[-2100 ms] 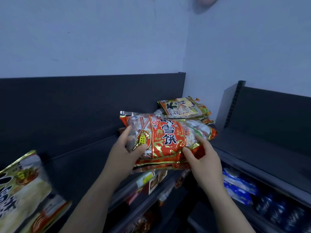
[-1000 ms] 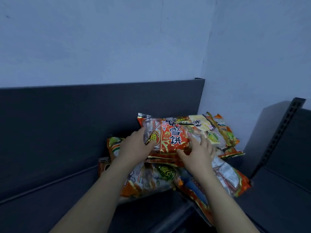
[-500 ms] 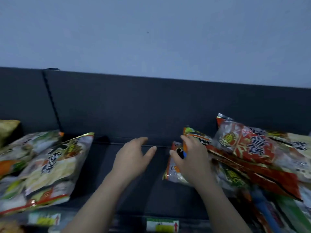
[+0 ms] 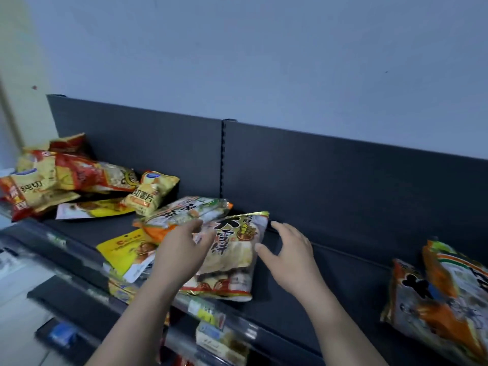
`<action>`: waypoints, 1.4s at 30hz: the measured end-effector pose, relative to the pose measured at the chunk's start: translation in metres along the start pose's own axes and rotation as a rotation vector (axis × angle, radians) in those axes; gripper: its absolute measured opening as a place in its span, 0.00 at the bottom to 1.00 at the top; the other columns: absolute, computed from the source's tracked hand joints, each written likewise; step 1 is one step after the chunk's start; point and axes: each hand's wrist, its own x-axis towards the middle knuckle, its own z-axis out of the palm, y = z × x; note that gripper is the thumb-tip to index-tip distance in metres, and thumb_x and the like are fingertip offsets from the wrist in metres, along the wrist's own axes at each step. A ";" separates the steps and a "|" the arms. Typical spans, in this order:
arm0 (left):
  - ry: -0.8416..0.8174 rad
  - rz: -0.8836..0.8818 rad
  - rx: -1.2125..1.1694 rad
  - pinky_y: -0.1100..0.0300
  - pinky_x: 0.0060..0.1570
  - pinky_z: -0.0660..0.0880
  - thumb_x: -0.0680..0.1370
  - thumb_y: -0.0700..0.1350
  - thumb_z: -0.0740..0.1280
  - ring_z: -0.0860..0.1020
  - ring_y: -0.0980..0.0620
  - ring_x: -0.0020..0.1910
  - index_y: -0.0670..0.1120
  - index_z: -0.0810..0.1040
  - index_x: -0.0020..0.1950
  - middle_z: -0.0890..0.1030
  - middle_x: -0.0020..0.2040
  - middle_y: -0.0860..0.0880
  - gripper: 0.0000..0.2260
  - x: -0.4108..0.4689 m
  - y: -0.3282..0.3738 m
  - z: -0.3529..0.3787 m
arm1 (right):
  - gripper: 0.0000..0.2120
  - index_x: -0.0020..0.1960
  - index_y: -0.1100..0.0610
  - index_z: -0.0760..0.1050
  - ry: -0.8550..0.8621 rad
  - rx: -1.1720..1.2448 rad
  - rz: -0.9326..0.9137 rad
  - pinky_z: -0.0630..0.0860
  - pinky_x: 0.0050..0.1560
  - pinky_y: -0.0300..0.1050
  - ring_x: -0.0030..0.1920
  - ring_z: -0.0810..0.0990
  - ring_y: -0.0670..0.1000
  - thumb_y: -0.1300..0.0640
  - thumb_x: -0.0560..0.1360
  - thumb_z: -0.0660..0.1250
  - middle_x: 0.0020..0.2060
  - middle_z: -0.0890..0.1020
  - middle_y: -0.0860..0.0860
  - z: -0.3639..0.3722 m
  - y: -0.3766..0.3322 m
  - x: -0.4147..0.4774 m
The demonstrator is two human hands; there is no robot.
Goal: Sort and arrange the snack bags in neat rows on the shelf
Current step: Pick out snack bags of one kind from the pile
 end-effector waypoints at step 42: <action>-0.131 -0.288 -0.719 0.49 0.62 0.74 0.71 0.52 0.76 0.73 0.47 0.65 0.55 0.55 0.78 0.69 0.71 0.52 0.42 0.143 -0.146 -0.027 | 0.11 0.48 0.48 0.69 0.220 0.240 0.124 0.70 0.42 0.43 0.44 0.73 0.48 0.48 0.73 0.70 0.43 0.73 0.48 0.126 -0.077 0.148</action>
